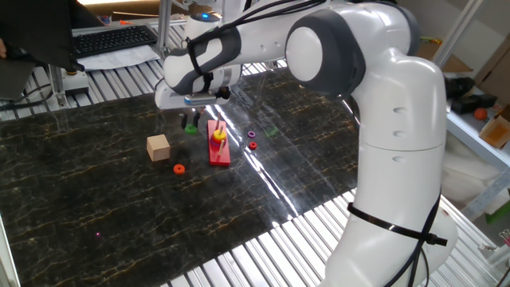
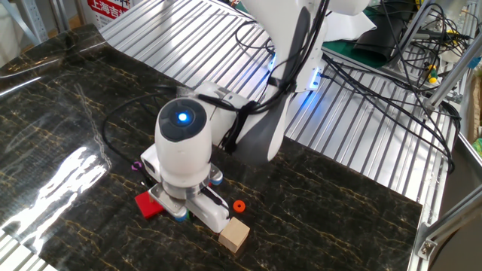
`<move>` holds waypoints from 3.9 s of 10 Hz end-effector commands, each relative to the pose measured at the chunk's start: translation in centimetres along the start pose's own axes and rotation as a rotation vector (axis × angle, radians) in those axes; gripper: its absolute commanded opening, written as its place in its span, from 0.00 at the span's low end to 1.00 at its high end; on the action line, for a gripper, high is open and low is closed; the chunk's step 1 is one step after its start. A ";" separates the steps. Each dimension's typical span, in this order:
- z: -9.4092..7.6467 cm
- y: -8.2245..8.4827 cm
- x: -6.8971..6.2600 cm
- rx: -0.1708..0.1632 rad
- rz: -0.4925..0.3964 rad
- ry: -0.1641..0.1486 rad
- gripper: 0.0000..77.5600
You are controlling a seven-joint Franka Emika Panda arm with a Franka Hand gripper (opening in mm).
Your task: Take out one Hanoi block and throw it aside
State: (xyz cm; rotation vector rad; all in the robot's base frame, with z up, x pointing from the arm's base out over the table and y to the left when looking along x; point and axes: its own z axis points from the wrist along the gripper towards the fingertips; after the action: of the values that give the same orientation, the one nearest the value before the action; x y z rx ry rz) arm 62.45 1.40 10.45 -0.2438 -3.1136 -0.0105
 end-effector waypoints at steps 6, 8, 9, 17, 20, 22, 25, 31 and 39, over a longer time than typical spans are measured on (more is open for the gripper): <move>0.9 1.0 0.9 0.032 0.012 0.070 0.03; 0.9 0.9 1.0 0.025 0.008 0.071 0.03; 0.9 0.9 1.0 0.025 0.008 0.071 0.03; 1.0 0.9 1.1 0.023 0.015 0.063 0.03; 1.0 0.9 1.1 0.023 0.019 0.061 1.00; 1.0 0.9 1.1 0.023 0.019 0.061 1.00; 1.0 0.9 1.1 0.023 0.019 0.061 1.00; 1.0 0.9 1.1 0.023 0.019 0.061 1.00; -6.2 0.7 2.7 0.014 -0.024 0.042 1.00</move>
State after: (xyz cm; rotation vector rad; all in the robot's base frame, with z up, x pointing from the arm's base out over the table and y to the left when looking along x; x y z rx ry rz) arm 60.67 2.85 15.57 -0.2171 -3.0638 0.0039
